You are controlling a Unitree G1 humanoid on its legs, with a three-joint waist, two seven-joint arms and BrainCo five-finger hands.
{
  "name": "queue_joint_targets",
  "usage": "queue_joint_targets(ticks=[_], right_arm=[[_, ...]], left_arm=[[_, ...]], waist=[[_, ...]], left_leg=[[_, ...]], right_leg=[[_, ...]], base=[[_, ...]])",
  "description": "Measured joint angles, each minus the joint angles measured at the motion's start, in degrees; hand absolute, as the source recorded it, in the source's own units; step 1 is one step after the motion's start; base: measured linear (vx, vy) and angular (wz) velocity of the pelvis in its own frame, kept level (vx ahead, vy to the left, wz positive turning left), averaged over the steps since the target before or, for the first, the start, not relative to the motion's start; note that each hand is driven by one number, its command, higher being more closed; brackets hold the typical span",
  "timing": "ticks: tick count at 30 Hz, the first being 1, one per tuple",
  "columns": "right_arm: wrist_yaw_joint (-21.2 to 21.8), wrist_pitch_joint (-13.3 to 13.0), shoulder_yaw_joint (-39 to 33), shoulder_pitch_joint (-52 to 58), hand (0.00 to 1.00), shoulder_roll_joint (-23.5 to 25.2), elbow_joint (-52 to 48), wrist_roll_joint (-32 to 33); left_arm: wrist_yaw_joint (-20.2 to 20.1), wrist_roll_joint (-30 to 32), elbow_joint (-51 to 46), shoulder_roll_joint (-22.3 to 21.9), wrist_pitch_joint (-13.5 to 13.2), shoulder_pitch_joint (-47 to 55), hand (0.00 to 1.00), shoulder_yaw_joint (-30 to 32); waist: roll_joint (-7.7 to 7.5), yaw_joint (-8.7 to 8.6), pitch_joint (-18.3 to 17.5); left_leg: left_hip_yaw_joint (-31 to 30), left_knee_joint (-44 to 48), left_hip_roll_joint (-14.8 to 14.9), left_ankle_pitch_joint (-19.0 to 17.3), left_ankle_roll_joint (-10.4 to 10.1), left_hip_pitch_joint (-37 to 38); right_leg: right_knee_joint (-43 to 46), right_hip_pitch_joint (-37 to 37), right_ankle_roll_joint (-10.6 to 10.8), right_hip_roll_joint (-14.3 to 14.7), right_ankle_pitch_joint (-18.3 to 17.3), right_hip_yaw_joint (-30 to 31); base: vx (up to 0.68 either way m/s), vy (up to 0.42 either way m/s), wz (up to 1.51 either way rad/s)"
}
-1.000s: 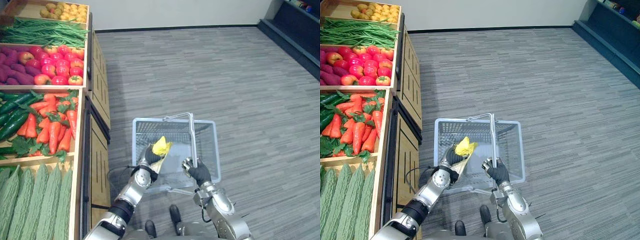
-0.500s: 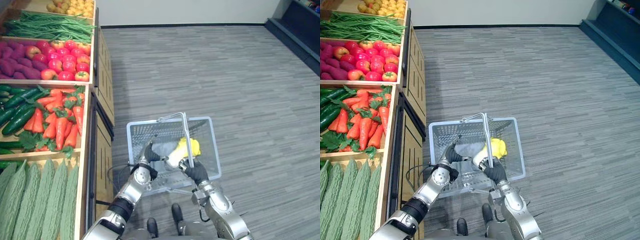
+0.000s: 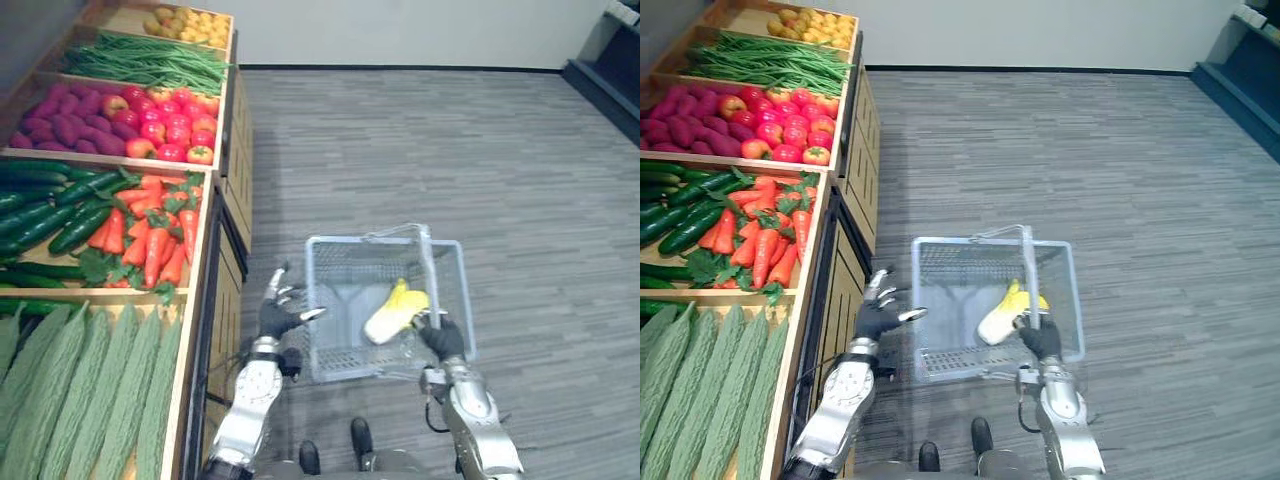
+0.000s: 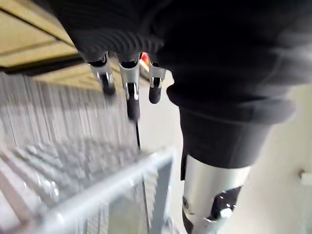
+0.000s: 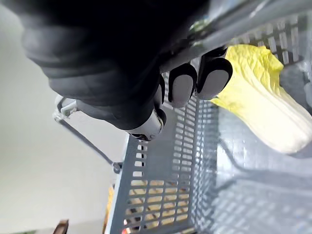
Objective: Pick vegetable in the basket
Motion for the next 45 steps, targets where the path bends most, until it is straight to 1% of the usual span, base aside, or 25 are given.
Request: queue_joint_targets(ticks=[6,12,15,17,18,20,21,23,25,26,27,28,29,31,32,33,34,35,36,37,38,40,41,43,45], right_arm=[[-0.72,0.01,-5.15,3.49,1.0,2.03,0.0,-0.79],[-0.67,0.13,-6.28,4.31,1.0,2.12,0.0,-2.04],[-0.6,0.13,-6.32,4.28,1.0,2.17,0.01,-3.03],[-0.57,0.25,-6.33,4.25,1.0,2.18,0.02,-3.16],[-0.58,0.3,-6.31,4.19,1.0,2.18,0.02,-3.7],[-0.53,0.31,-6.29,4.02,1.0,2.13,0.06,-4.62],[-0.5,0.32,-6.29,3.91,1.0,2.04,0.11,-4.8],[-0.48,0.42,-6.1,3.29,1.0,2.11,0.96,-5.44],[-0.48,0.51,-6.03,3.1,1.0,2.11,2.36,-5.7],[-0.46,0.77,-5.97,2.97,1.0,2.14,2.9,-5.74],[-0.45,1.32,-6.04,2.86,1.0,2.17,3.04,-5.74],[-0.45,1.35,-6.2,2.74,1.0,2.16,3.23,-5.74],[-0.46,1.37,-6.39,2.06,1.0,2.12,4.03,-5.75],[-0.49,1.38,-6.43,1.7,1.0,2.0,4.94,-5.73],[-0.64,1.41,-6.71,1.65,1.0,1.41,5.2,-5.74],[-0.58,1.73,-6.77,0.27,1.0,0.08,5.66,-5.75],[-0.52,1.74,-6.73,0.05,1.0,0.06,5.64,-5.74],[-0.5,1.96,-6.62,-0.05,1.0,0.16,5.63,-5.74],[-0.5,1.96,-6.41,0.08,1.0,0.19,5.52,-5.74],[-0.47,1.96,-5.93,0.42,1.0,0.18,5.2,-5.73],[-0.5,1.95,-5.5,1.55,1.0,0.19,3.78,-5.69],[-0.76,1.95,-5.4,1.68,1.0,0.74,3.6,-5.48],[-1.08,1.95,-5.39,1.72,1.0,0.75,3.48,-5.17],[-2.03,1.95,-5.53,1.88,1.0,0.72,2.58,-5.12],[-2.29,1.95,-6.52,1.96,1.0,0.76,2.16,-5.03]], left_arm=[[0.1,-1.72,-0.28,-1.21,0.52,4.39,0.0,7.25],[1.09,-1.46,0.88,-2.0,1.1,4.38,0.0,12.86],[1.72,-1.07,2.11,-3.06,1.76,4.4,0.0,14.93],[2.51,-1.07,2.32,-3.44,2.27,4.47,0.0,15.69],[2.65,-1.06,2.3,-3.37,2.28,4.5,0.0,15.74],[2.7,-1.05,2.29,-3.4,2.54,4.5,0.0,15.68],[2.72,-1.05,2.3,-3.5,2.62,4.5,0.0,15.65],[3.69,-0.96,2.28,-3.45,2.73,4.34,0.0,15.58],[4.4,-0.95,2.25,-3.33,2.85,4.28,0.0,15.46],[4.99,-0.92,2.26,-3.12,2.84,4.11,0.0,15.45],[5.22,-0.84,2.41,-3.09,2.84,3.39,0.0,15.47],[5.27,-0.77,2.55,-3.09,2.84,2.98,0.0,15.49],[5.41,-0.53,3.11,-2.87,2.82,2.29,0.0,15.53],[6.44,-0.35,4.87,-2.85,2.6,1.11,0.0,15.51],[7.34,0.1,5.28,-3.35,2.17,0.45,0.0,15.73],[7.27,0.12,6.04,-4.58,2.57,-0.48,0.0,15.91],[7.26,0.11,6.07,-4.97,2.56,-0.92,0.0,15.81],[7.32,0.09,5.75,-6.03,2.47,-1.49,0.0,15.26],[7.18,0.12,5.58,-6.02,2.43,-1.59,0.0,14.98],[6.87,0.09,5.2,-6.02,2.41,-1.53,0.0,14.93],[6.31,0.05,5.01,-6.01,2.4,-1.41,0.0,14.86],[6.18,-0.02,4.79,-5.92,2.31,-0.37,0.0,14.74],[6.18,-0.09,4.61,-5.83,2.31,0.43,0.0,14.58],[6.18,-0.37,3.66,-5.79,2.34,2.09,0.0,14.47],[6.19,-0.52,3.17,-5.8,2.34,1.94,0.0,14.36]], waist=[[0.55,1.61,-0.81],[0.96,1.78,-1.26],[0.97,2.28,-1.24],[1.04,3.68,-1.2],[1.06,4.78,-1.22],[0.68,4.72,-0.92],[0.66,4.79,-0.73],[1.35,4.54,0.79],[1.34,4.61,0.71],[1.45,4.5,0.72],[1.14,3.99,0.59],[1.17,3.64,0.6],[1.43,2.89,0.71],[0.93,1.49,0.54],[1.28,1.38,0.65],[4.35,1.92,1.19],[4.42,1.72,1.2],[4.6,1.62,1.13],[4.6,1.63,1.15],[4.61,1.45,1.15],[4.88,1.6,1.27],[5.19,1.7,1.44],[5.0,1.83,1.59],[4.55,2.44,1.98],[4.74,3.37,1.93]], left_leg=[[-0.91,-0.75,-0.03,-0.22,-0.4,1.28],[-0.8,-0.72,0.19,-0.75,-0.5,1.19],[0.28,2.44,0.86,-2.96,-0.72,-0.05],[2.27,6.38,2.06,-6.17,-0.78,-1.1],[3.47,9.23,2.93,-8.63,-0.96,-2.06],[5.28,12.96,3.7,-12.15,-0.5,-2.67],[5.63,13.79,3.92,-12.86,-0.39,-2.59],[5.51,17.11,5.1,-15.88,0.5,-0.13],[5.3,18.03,5.61,-17.52,-0.55,1.5],[4.31,18.36,5.7,-18.51,-0.91,2.05],[2.99,18.46,6.49,-19.69,-1.22,2.79],[2.37,18.42,7.02,-20.16,-1.52,3.09],[0.46,17.85,8.11,-20.84,-2.57,4.28],[-2.44,16.4,8.83,-21.56,-4.67,6.88],[-4.76,16.49,9.86,-22.36,-6.39,8.69],[-6.51,17.25,12.52,-21.19,-9.13,9.51],[-7.44,18.07,12.48,-19.75,-10.14,9.48],[-9.12,20.52,12.63,-16.4,-10.04,9.54],[-9.81,22.88,12.69,-14.85,-9.91,8.96],[-10.48,31.06,13.12,-10.89,-9.64,5.79],[-8.63,43.43,15.8,-2.44,-9.71,-0.38],[-2.0,54.3,21.07,-2.12,-9.03,-5.86],[2.46,58.4,23.49,-3.49,-7.07,-9.15],[7.96,58.02,24.48,-6.36,-5.94,-12.67],[14.64,50.92,24.56,-9.23,-5.68,-14.51]], right_leg=[[2.44,0.45,-0.13,-0.53,-1.94,-2.05],[2.99,0.45,-0.34,-0.46,-2.52,-2.34],[3.12,0.38,-0.61,0.08,-2.75,-1.79],[4.85,-0.14,-1.11,1.13,-4.34,-0.66],[8.38,-1.73,-1.05,1.57,-6.56,-0.86],[19.6,-6.23,-0.36,1.69,-11.35,-1.79],[24.18,-8.22,-0.08,1.61,-12.22,-2.75],[43.21,-15.67,-0.17,0.36,-13.88,-8.25],[46.81,-18.04,-0.48,-1.41,-15.51,-10.84],[45.84,-19.2,-0.75,-2.26,-15.87,-12.34],[40.21,-20.8,-0.77,-2.78,-15.69,-13.65],[37.04,-21.26,-0.68,-2.57,-15.48,-13.39],[29.28,-22.03,-0.06,-0.98,-13.19,-11.62],[15.86,-21.63,0.82,0.87,-4.3,-5.23],[14.54,-19.91,0.23,2.06,4.43,-2.82],[19.9,-20.36,-1.57,3.49,1.35,-5.19],[22.75,-20.96,-1.87,3.1,-1.1,-5.96],[26.62,-20.56,-3.2,2.61,-4.82,-7.49],[27.47,-19.73,-3.48,2.44,-6.18,-8.35],[27.22,-17.12,-4.36,2.23,-8.4,-10.32],[24.01,-12.54,-5.01,2.41,-10.36,-12.58],[20.17,-7.47,-5.75,3.27,-10.71,-14.49],[17.74,-3.86,-6.47,3.27,-11.17,-15.62],[14.97,0.06,-7.25,2.68,-11.9,-17.44],[12.97,2.87,-6.75,1.63,-12.04,-19.83]], base=[[0.0,-0.006,0.12],[0.0,-0.01,0.0],[0.03,-0.026,-0.17],[0.04,-0.043,-0.42],[0.06,-0.061,-0.32],[0.1,-0.082,-0.13],[0.15,-0.071,-0.09],[0.24,-0.052,0.0],[0.28,-0.033,0.04],[0.44,-0.073,0.27],[0.41,-0.089,0.39],[0.54,-0.152,0.62],[0.53,-0.186,0.63],[0.58,-0.23,0.77],[0.69,-0.313,0.6],[0.56,-0.265,0.51],[0.52,-0.262,0.47],[0.31,-0.174,0.56],[0.57,-0.337,0.69],[0.52,-0.316,0.81],[0.49,-0.308,0.82],[0.34,-0.208,0.62],[0.31,-0.171,0.51],[0.26,-0.101,0.53],[0.22,-0.037,0.62]])
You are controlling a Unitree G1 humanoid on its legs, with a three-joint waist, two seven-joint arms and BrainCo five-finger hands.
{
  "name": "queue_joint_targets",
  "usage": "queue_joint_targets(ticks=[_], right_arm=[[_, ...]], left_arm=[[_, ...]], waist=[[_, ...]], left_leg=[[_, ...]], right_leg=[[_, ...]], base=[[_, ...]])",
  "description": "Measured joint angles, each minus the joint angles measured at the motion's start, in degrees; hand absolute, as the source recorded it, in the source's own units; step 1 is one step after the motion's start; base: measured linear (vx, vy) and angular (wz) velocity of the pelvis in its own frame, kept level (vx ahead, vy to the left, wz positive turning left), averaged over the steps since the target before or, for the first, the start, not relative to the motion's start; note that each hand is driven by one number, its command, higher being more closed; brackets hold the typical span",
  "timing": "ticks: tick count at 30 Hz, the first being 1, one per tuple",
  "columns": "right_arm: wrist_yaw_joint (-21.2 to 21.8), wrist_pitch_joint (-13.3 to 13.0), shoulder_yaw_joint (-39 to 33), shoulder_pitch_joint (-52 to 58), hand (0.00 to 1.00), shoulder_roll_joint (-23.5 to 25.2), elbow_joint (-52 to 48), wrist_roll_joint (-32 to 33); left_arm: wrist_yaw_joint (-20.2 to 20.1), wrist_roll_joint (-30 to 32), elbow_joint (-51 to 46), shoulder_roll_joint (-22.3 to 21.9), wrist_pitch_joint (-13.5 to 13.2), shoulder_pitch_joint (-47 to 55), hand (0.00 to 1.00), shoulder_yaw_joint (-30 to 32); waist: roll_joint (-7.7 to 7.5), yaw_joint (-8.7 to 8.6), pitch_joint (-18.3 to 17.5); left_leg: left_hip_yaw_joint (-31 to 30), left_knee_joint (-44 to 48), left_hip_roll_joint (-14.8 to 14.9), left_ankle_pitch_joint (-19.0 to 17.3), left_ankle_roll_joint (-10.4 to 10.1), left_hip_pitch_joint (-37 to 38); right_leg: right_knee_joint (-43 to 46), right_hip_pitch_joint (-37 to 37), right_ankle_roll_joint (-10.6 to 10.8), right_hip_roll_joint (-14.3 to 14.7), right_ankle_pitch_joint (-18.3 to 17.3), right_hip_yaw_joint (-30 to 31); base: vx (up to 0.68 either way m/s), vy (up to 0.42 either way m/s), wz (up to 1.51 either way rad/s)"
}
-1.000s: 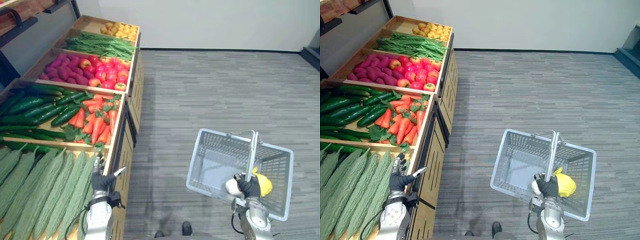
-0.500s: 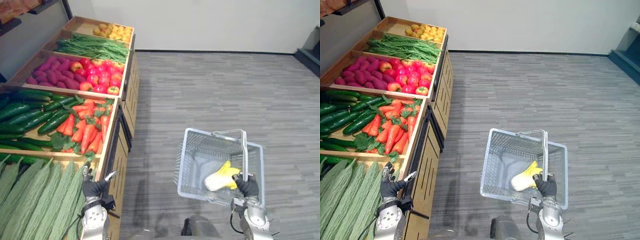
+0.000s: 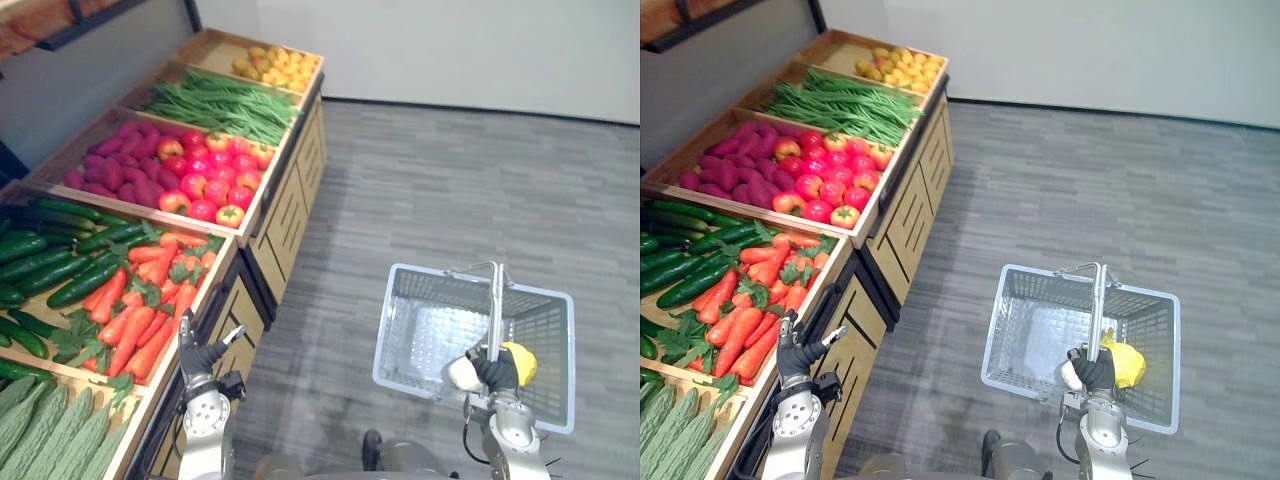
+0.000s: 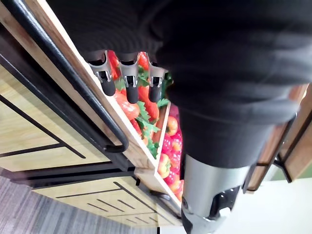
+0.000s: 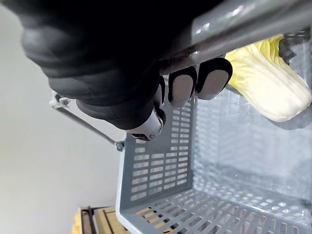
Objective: Pick vegetable in the basket
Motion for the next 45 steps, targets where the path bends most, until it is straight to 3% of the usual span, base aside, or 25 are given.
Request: queue_joint_targets(ticks=[4,5,6,7,8,10,11,12,14,16,19,20,21,22,23,25,27,33,36,45], right_arm=[[-0.8,-0.01,-6.01,0.46,1.0,-0.78,1.18,0.05],[-0.82,-0.02,-7.04,0.17,1.0,-1.78,2.82,0.07],[-0.88,-0.02,-7.63,-0.4,1.0,-1.92,4.22,0.06],[-0.91,0.0,-7.86,-1.13,1.0,-2.36,6.38,0.05],[-0.81,0.0,-8.11,-1.25,1.0,-2.36,7.07,-0.04],[-0.66,0.53,-9.96,-1.81,1.0,-2.27,10.35,-0.92],[-0.68,0.79,-10.28,-1.79,1.0,-2.15,11.44,-1.17],[-0.65,1.63,-10.1,-1.48,1.0,-1.66,12.42,-1.14],[-0.67,1.71,-9.93,-0.72,1.0,-0.51,12.38,-1.11],[-0.64,1.71,-9.58,-0.32,1.0,1.21,11.51,-1.06],[-1.3,1.78,-10.25,1.4,1.0,1.5,10.88,-0.06],[-2.16,1.74,-11.64,4.08,1.0,1.44,10.75,0.3],[-2.2,1.72,-11.85,5.18,1.0,1.13,10.75,0.31],[-2.03,1.67,-11.89,6.45,1.0,0.75,10.74,0.32],[-1.88,1.7,-11.99,6.88,1.0,-0.31,11.21,0.35],[-1.81,1.68,-12.32,6.97,1.0,-2.25,11.28,0.28],[-1.43,1.68,-12.55,6.87,1.0,-3.27,11.32,0.28],[0.45,1.39,-11.68,6.72,1.0,-3.36,11.45,0.29],[0.54,0.99,-11.14,6.68,1.0,-3.4,11.49,0.32],[0.44,-0.43,-9.8,5.52,1.0,-5.4,11.51,0.32]], left_arm=[[-0.14,0.16,-1.51,0.0,-0.18,-1.79,0.0,-1.98],[-0.18,0.26,-1.4,0.03,-0.18,-1.73,0.0,-2.14],[-0.16,0.5,-0.76,0.1,-0.18,-1.81,0.0,-2.03],[-0.16,0.64,0.64,0.04,-0.1,-1.36,0.0,-1.92],[-0.18,0.67,1.04,0.05,-0.02,-1.15,0.0,-1.44],[-0.88,1.44,2.63,0.03,0.25,-1.04,0.0,-1.57],[-1.36,1.89,2.71,0.23,0.27,-1.21,0.0,-1.7],[-1.45,2.45,2.64,0.59,0.29,-1.37,0.0,-2.34],[-1.48,3.09,2.5,1.25,0.38,-1.56,0.0,-3.1],[-1.56,4.12,0.72,2.46,0.71,-1.74,0.0,-5.13],[-2.24,4.65,-0.92,3.58,0.71,-3.36,0.0,-7.42],[-2.29,5.34,-2.26,4.68,0.69,-3.8,0.0,-7.92],[-2.29,5.8,-2.82,5.3,0.69,-4.0,0.0,-8.01],[-2.32,6.63,-3.84,6.25,0.67,-4.37,0.0,-8.11],[-2.33,7.2,-3.84,7.23,0.63,-5.25,0.0,-8.21],[-2.53,9.32,-3.87,7.4,0.59,-6.08,0.0,-8.72],[-2.64,11.44,-3.86,8.02,0.52,-9.19,0.0,-9.52],[-2.88,15.32,-2.82,13.6,0.18,-12.82,0.0,-10.63],[-3.93,18.19,0.73,16.06,0.17,-14.47,0.0,-12.35],[-6.21,26.95,8.81,17.17,0.27,-17.05,0.0,-16.44]], waist=[[1.08,-0.63,-0.65],[1.53,-0.81,-0.95],[1.61,-0.81,-1.17],[0.56,-0.56,-1.24],[-0.29,-0.53,-1.06],[-1.06,-1.87,-0.72],[-0.94,-2.74,-0.72],[-2.09,-3.69,-0.04],[-2.02,-4.31,-0.16],[-2.86,-4.62,0.33],[-3.4,-4.71,0.52],[-4.32,-4.83,0.38],[-5.12,-5.16,0.34],[-6.88,-4.95,0.2],[-6.88,-4.54,0.14],[-4.3,-4.78,-0.48],[-3.13,-4.71,-0.4],[-2.8,-4.69,-0.56],[-2.68,-4.67,-0.6],[-2.79,-4.78,-0.35]], left_leg=[[20.64,-22.62,-0.6,1.52,0.82,1.06],[23.27,-27.19,-1.53,4.02,4.02,1.65],[22.55,-28.22,-3.38,3.99,5.08,2.08],[21.37,-31.14,-7.02,3.96,5.15,3.26],[20.91,-32.53,-8.76,3.81,5.39,3.95],[16.68,-37.08,-14.62,3.26,5.67,7.23],[14.18,-37.98,-16.34,3.07,6.55,8.99],[11.06,-38.19,-17.82,2.31,7.34,10.78],[8.57,-38.23,-18.35,1.74,7.7,12.11],[3.84,-38.37,-19.2,1.18,7.78,13.34],[-2.24,-36.21,-19.39,-0.3,6.77,14.15],[-4.05,-34.49,-19.65,-1.28,5.73,13.84],[-4.43,-33.92,-20.0,-1.84,5.38,13.9],[-4.99,-32.78,-20.95,-3.03,4.64,13.84],[-5.49,-30.3,-20.19,-4.76,3.42,12.82],[-5.88,-28.82,-17.37,-5.47,2.48,10.5],[-6.24,-29.49,-15.7,-4.95,1.59,9.61],[-5.66,-32.94,-14.87,-3.44,-0.52,9.78],[-5.29,-34.81,-14.9,-2.17,-0.58,9.7],[-3.89,-36.83,-14.92,-0.48,-0.71,8.29]], right_leg=[[-1.54,4.71,3.3,-3.16,-2.88,-10.39],[0.6,4.81,4.83,-4.09,-4.78,-12.32],[1.91,4.87,5.55,-5.24,-5.6,-12.51],[2.83,5.39,6.48,-7.39,-6.15,-12.39],[3.13,5.89,7.04,-8.54,-6.5,-12.44],[14.01,5.39,7.87,-13.09,-7.05,-12.32],[22.26,3.73,6.45,-15.3,-6.26,-11.21],[31.72,0.55,4.2,-16.1,-6.45,-6.37],[35.85,-2.83,5.07,-14.15,-7.67,-0.3],[35.79,-9.37,5.84,-9.8,-9.17,8.59],[28.63,-13.14,6.95,-2.65,-9.65,20.86],[23.78,-13.34,7.36,-1.12,-8.29,25.44],[21.49,-13.26,7.15,-1.53,-5.48,25.32],[18.19,-13.25,6.86,-2.54,0.54,24.95],[16.44,-12.44,8.54,-2.62,-1.76,24.51],[11.87,-12.03,7.34,-1.07,0.0,22.6],[8.29,-11.71,6.37,0.06,2.13,21.4],[2.81,-10.18,5.55,0.68,5.48,21.19],[-0.24,-9.64,5.39,0.53,7.37,21.15],[-2.28,-11.37,5.19,0.61,8.98,22.01]], base=[[0.24,0.058,1.37],[0.29,0.147,1.29],[0.24,0.154,0.89],[0.19,0.142,0.54],[0.24,0.197,0.75],[0.29,0.224,1.19],[0.36,0.185,1.56],[0.31,0.109,1.3],[0.26,0.009,1.08],[0.25,-0.046,1.24],[0.25,-0.121,1.18],[0.27,-0.178,1.25],[0.21,-0.162,0.88],[0.23,-0.189,0.36],[0.21,-0.181,0.14],[0.15,-0.137,0.0],[0.12,-0.136,0.08],[-0.03,-0.057,-0.01],[-0.05,-0.015,0.0],[0.0,-0.014,-0.05]])
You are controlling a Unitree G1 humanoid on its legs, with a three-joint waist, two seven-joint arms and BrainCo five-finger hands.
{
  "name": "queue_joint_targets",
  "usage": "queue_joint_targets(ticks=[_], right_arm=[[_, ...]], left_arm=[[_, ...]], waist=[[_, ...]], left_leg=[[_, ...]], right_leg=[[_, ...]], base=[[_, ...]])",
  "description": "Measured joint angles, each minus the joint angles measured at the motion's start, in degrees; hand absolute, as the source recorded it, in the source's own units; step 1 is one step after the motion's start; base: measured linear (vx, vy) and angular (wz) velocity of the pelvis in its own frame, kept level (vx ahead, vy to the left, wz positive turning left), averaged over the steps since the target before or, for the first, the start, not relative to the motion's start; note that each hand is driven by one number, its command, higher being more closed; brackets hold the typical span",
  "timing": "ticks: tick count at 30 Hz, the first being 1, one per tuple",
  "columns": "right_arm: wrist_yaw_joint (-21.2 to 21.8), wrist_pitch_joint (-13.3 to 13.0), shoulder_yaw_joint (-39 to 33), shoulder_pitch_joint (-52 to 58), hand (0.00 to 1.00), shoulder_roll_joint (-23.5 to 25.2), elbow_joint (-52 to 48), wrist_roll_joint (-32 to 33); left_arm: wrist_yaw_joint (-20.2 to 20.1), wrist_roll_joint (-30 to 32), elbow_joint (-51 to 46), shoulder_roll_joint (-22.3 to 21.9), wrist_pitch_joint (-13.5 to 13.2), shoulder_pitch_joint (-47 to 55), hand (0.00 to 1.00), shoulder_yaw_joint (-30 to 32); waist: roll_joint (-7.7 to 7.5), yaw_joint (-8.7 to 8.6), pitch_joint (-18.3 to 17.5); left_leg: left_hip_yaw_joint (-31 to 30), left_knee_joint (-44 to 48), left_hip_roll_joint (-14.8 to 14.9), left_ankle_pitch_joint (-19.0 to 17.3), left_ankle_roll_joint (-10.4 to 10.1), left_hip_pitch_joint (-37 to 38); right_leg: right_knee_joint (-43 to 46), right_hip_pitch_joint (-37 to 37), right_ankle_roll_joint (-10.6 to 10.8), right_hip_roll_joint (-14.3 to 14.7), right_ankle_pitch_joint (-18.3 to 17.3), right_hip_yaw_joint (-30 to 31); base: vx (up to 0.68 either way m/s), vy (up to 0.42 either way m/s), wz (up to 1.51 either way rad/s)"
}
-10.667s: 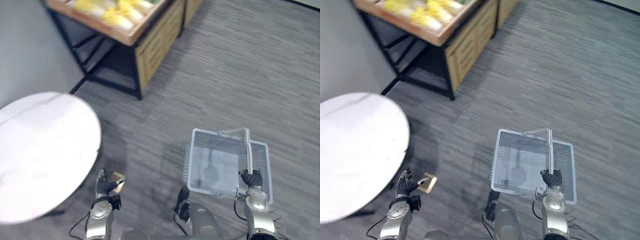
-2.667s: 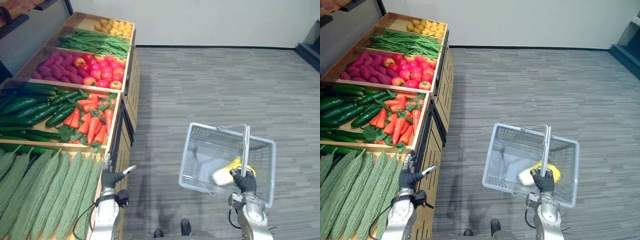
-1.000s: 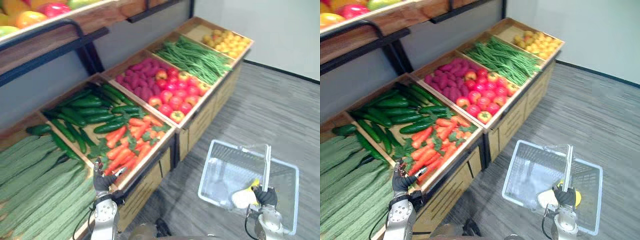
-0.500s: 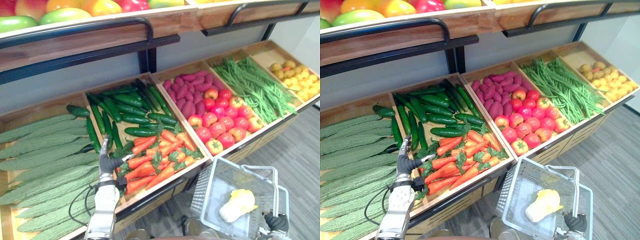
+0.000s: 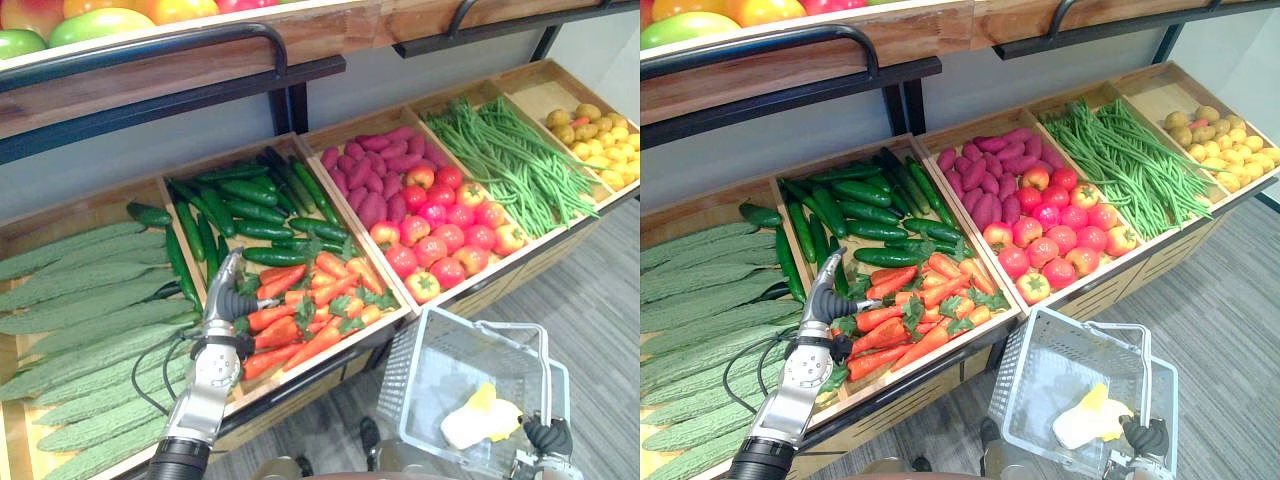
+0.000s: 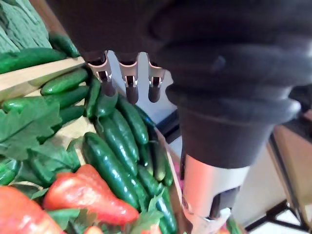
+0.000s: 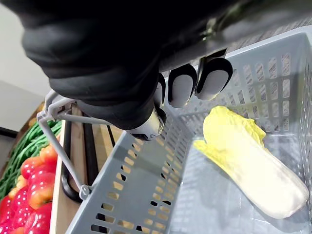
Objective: Pick vegetable in the basket
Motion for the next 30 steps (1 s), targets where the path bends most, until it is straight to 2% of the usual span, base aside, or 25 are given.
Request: queue_joint_targets(ticks=[11,18,19,23,30], right_arm=[[-0.94,-0.53,1.45,-2.24,1.0,-2.61,0.0,0.05],[-1.63,-2.58,2.43,-2.48,1.0,-4.0,0.0,0.21],[-1.66,-2.59,2.58,-2.61,1.0,-4.2,0.0,0.21],[-2.1,-2.6,2.83,-3.38,1.0,-4.79,0.0,0.64],[-2.41,-2.6,2.76,-3.99,1.0,-4.84,-0.01,0.7]], left_arm=[[-0.09,9.58,7.77,1.27,0.41,-1.81,0.0,-3.26],[0.16,14.89,12.25,1.66,1.16,-4.1,0.0,-4.2],[0.22,15.3,12.53,1.85,1.17,-4.49,1.0,-4.45],[1.55,17.99,14.54,2.18,1.09,-7.43,1.0,-5.37],[1.41,18.55,18.1,2.16,1.12,-10.93,1.0,-5.6]], waist=[[0.41,-0.07,2.74],[0.67,-0.12,4.43],[0.64,-0.13,4.7],[0.82,-0.17,5.58],[0.97,-0.35,5.78]], left_leg=[[1.66,-0.95,-0.29,0.49,-0.01,-0.89],[1.65,-0.85,-0.32,0.8,0.17,-1.95],[1.68,-0.81,-0.34,0.8,0.17,-2.11],[1.71,-0.86,-0.37,0.95,0.19,-2.64],[2.19,-1.12,-0.32,1.12,0.2,-2.74]], right_leg=[[-0.09,-1.92,0.27,0.03,0.5,1.5],[-0.07,-2.97,0.27,-0.02,0.84,1.5],[-0.07,-3.12,0.28,-0.03,0.91,1.51],[-0.55,-3.47,0.18,-0.08,1.34,1.52],[-1.4,-3.46,0.24,-0.05,1.82,1.76]], base=[[0.0,0.004,-0.07],[0.0,0.0,0.0],[0.0,0.0,0.0],[0.0,0.0,0.0],[0.01,0.001,-0.03]])
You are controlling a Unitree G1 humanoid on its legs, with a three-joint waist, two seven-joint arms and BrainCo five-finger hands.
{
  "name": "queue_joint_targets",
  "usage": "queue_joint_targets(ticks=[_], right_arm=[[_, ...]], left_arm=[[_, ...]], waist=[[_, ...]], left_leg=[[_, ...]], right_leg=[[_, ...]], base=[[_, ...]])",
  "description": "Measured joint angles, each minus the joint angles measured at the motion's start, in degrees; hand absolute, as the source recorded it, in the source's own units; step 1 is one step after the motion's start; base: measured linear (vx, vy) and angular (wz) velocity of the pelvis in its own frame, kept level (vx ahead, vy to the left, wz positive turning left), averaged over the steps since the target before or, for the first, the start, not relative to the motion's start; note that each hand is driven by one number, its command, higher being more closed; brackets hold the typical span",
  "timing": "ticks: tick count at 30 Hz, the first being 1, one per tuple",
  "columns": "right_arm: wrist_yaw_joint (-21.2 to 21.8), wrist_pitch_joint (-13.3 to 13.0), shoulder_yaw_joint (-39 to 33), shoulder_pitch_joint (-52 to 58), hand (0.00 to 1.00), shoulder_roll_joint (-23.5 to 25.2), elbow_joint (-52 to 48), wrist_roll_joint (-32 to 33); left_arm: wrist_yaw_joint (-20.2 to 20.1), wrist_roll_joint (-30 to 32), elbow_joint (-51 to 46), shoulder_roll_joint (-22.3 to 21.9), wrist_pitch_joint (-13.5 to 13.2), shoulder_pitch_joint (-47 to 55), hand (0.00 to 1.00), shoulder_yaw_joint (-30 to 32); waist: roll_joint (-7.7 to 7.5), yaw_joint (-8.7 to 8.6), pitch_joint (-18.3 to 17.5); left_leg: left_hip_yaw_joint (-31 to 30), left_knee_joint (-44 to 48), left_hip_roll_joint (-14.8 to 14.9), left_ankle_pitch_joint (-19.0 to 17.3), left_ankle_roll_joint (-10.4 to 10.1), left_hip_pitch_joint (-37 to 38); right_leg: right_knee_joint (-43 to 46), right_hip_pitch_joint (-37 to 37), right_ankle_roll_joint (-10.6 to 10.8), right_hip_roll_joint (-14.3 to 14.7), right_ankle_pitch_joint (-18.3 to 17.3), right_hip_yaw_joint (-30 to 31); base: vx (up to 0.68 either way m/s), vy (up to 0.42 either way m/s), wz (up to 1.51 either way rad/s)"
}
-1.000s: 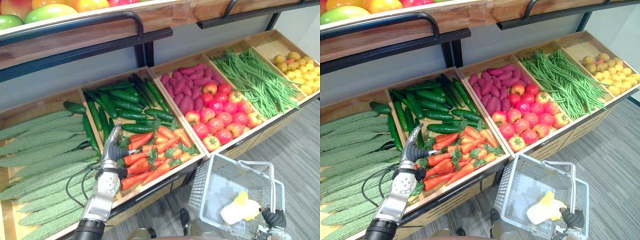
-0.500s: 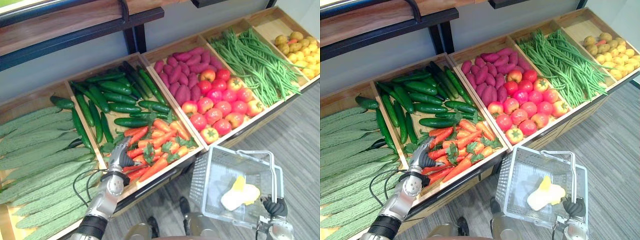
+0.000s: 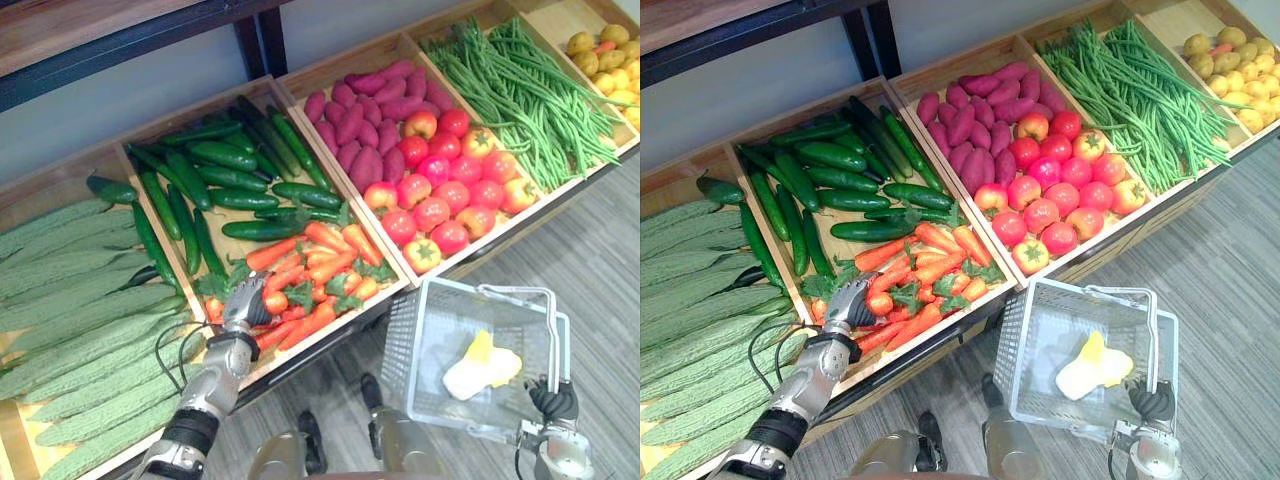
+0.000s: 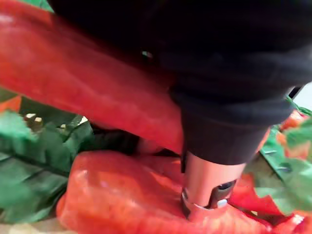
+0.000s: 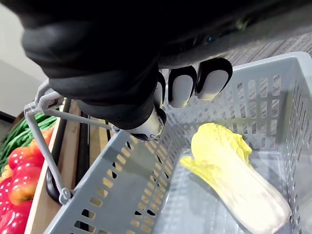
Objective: Pick vegetable in the basket
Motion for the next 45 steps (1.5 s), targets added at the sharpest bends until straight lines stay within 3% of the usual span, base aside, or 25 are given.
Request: queue_joint_targets(ticks=[6,11,20,26,32,33,36,37,38,39,40,41,43,45], right_arm=[[-0.02,0.0,-0.31,-0.15,1.0,0.13,-0.09,-0.01],[0.02,0.0,-0.36,-0.21,1.0,0.35,-0.28,-0.1],[0.01,0.12,-0.66,0.79,1.0,3.03,-0.46,-0.11],[0.09,1.25,-0.7,1.81,1.0,5.12,-4.69,-0.13],[0.13,1.27,-0.52,1.58,1.0,6.93,-4.9,-0.27],[0.1,2.16,-0.06,1.31,1.0,9.21,-7.14,-0.27],[-0.02,2.57,0.7,0.6,1.0,9.71,-7.88,-0.31],[-0.01,2.73,1.55,0.21,1.0,9.99,-8.55,-0.38],[0.0,2.72,3.91,-0.81,1.0,10.53,-9.38,-0.86],[0.07,2.65,6.64,-2.53,1.0,11.08,-9.38,-1.51],[0.12,2.58,7.54,-3.42,1.0,11.37,-9.26,-1.88],[0.14,2.4,8.45,-6.31,1.0,11.43,-7.51,-2.77],[0.13,2.28,8.39,-8.28,1.0,11.24,-5.49,-2.84],[0.14,2.25,8.33,-10.26,1.0,10.24,-3.2,-2.83]], left_arm=[[-0.08,-1.06,-0.49,-1.17,0.22,0.49,1.0,0.12],[-0.01,-3.04,-3.6,-1.66,2.73,2.2,1.0,1.99],[5.72,-10.68,-21.57,-5.29,4.85,9.98,1.0,10.99],[9.45,-19.24,-33.48,-9.58,3.37,14.3,1.0,14.91],[9.86,-25.68,-39.5,-13.1,0.69,15.56,1.0,14.76],[9.78,-31.3,-42.43,-14.2,-0.55,16.55,1.0,13.39],[9.74,-32.05,-44.25,-14.88,-1.06,17.3,1.0,12.03],[9.92,-32.14,-44.97,-15.1,-1.05,17.3,1.0,12.57],[10.07,-32.24,-46.34,-15.58,-1.19,17.25,1.0,13.34],[10.11,-32.54,-47.09,-15.15,-1.77,17.78,1.0,13.61],[10.07,-32.54,-47.01,-14.98,-1.78,18.11,1.0,13.63],[9.84,-32.51,-45.52,-15.14,-1.8,18.02,1.0,13.59],[9.74,-32.48,-44.12,-15.04,-1.98,17.92,1.0,13.59],[9.51,-32.44,-40.55,-15.4,-2.1,17.08,1.0,13.27]], waist=[[0.03,-0.01,0.12],[0.16,-0.29,1.22],[0.17,-0.06,1.22],[0.15,0.43,1.15],[0.06,0.77,0.4],[0.36,2.15,0.01],[-0.06,1.79,-0.96],[-0.17,2.25,-1.02],[0.0,3.18,-1.09],[-0.52,3.57,-1.32],[-0.75,3.3,-1.46],[-1.32,3.28,-1.98],[-2.54,2.61,-2.88],[-1.77,1.8,-2.97]], left_leg=[[0.48,-0.65,-0.07,0.02,0.02,0.75],[0.49,-1.19,-0.18,0.43,0.12,2.24],[0.52,-2.36,-0.22,0.65,-0.22,4.98],[1.74,-1.48,0.18,0.38,0.11,5.71],[2.76,0.52,0.97,-0.51,0.57,5.9],[6.26,5.25,3.49,-3.08,0.17,5.36],[10.36,8.95,4.95,-4.59,0.26,4.52],[12.75,9.4,6.04,-4.84,0.33,4.73],[17.64,8.42,8.46,-4.96,0.32,5.94],[23.38,7.21,9.77,-4.87,0.17,7.83],[26.02,6.58,10.12,-4.87,0.13,8.86],[33.53,4.78,10.14,-4.89,0.15,12.26],[37.69,4.75,9.54,-5.14,-0.64,13.69],[37.49,4.93,10.29,-5.09,-2.13,14.9]], right_leg=[[-0.7,0.35,0.12,0.01,0.23,0.26],[-0.78,1.43,0.13,0.02,0.24,0.28],[-1.63,4.01,0.11,0.12,0.33,0.31],[-1.68,4.66,0.2,0.61,0.73,1.43],[-1.8,5.28,0.22,1.21,1.12,2.4],[-1.6,5.02,0.69,3.38,1.92,5.86],[-1.66,2.54,0.61,5.02,2.04,6.01],[-1.99,2.02,-0.56,4.79,1.25,4.07],[-1.15,0.61,-4.21,2.77,-1.3,-5.84],[2.7,-1.39,-4.37,-0.99,-1.85,-20.88],[4.87,-1.77,-4.38,-2.83,-2.96,-27.57],[9.13,-1.02,-6.58,-7.9,-7.13,-42.8],[8.44,1.26,-7.05,-10.22,-7.14,-49.2],[6.96,0.78,-8.74,-7.37,-5.35,-46.12]], base=[[0.02,0.005,-0.04],[0.02,0.002,0.0],[0.0,0.001,-0.01],[0.0,0.004,-0.1],[-0.03,0.012,-0.21],[-0.11,0.042,-0.87],[-0.06,0.039,-0.82],[-0.07,0.005,-1.49],[-0.03,-0.024,-2.08],[-0.02,-0.028,-2.2],[0.03,-0.054,-2.73],[0.04,-0.072,-2.19],[0.06,-0.095,-1.84],[0.17,-0.19,-1.43]])
